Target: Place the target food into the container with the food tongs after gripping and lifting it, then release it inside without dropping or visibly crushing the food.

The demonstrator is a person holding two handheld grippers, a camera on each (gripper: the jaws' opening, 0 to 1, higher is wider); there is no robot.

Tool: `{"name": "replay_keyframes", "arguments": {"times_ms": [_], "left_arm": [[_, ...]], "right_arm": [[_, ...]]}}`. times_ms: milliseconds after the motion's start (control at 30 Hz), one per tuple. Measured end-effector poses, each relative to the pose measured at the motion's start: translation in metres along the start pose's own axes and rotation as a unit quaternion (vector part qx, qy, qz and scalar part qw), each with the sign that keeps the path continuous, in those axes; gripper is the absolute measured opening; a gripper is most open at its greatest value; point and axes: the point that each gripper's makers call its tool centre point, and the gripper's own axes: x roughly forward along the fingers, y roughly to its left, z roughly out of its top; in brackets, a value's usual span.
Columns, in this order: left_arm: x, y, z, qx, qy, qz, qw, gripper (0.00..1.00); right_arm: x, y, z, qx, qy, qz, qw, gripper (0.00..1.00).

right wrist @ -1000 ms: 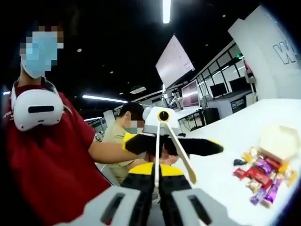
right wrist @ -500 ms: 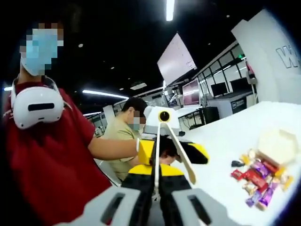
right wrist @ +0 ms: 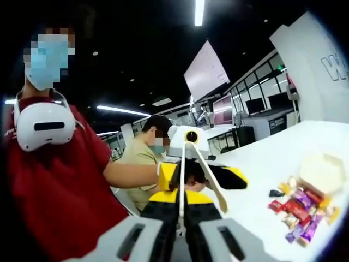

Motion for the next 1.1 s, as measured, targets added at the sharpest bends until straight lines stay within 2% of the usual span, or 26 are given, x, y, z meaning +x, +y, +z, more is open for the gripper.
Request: {"name": "replay_keyframes", "arguments": {"times_ms": [267,467,733,867,967,1033,1100], "left_arm": [[0.001,-0.002,0.0,0.001,0.0,-0.002,1.0,0.42],[0.001,-0.008,0.001,0.0,0.0,-0.015,0.9999,0.31],[0.0,-0.008,0.001,0.0,-0.003,-0.017,0.9999,0.3],[0.0,-0.009,0.001,-0.011,-0.006,-0.021,0.9997,0.27],[0.0,-0.005,0.006,-0.045,-0.015,-0.013,0.9988,0.25],[-0.002,0.0,0.013,-0.03,-0.029,-0.003,0.9991,0.25],[-0.003,0.001,0.015,-0.014,-0.03,0.004,0.9994,0.25]], "right_arm": [[-0.001,0.002,-0.001,0.007,0.0,0.003,1.0,0.0],[-0.001,0.003,0.001,0.002,0.003,0.004,1.0,0.0],[-0.001,0.004,0.0,0.001,0.012,0.004,0.9999,0.0],[-0.001,0.003,0.002,0.022,0.011,0.008,0.9997,0.0],[-0.001,-0.001,0.007,0.014,0.0,-0.002,0.9999,0.0],[-0.002,-0.008,0.012,0.001,-0.016,-0.019,0.9997,0.0],[-0.005,-0.01,0.013,-0.006,-0.017,-0.022,0.9996,0.0]]}}
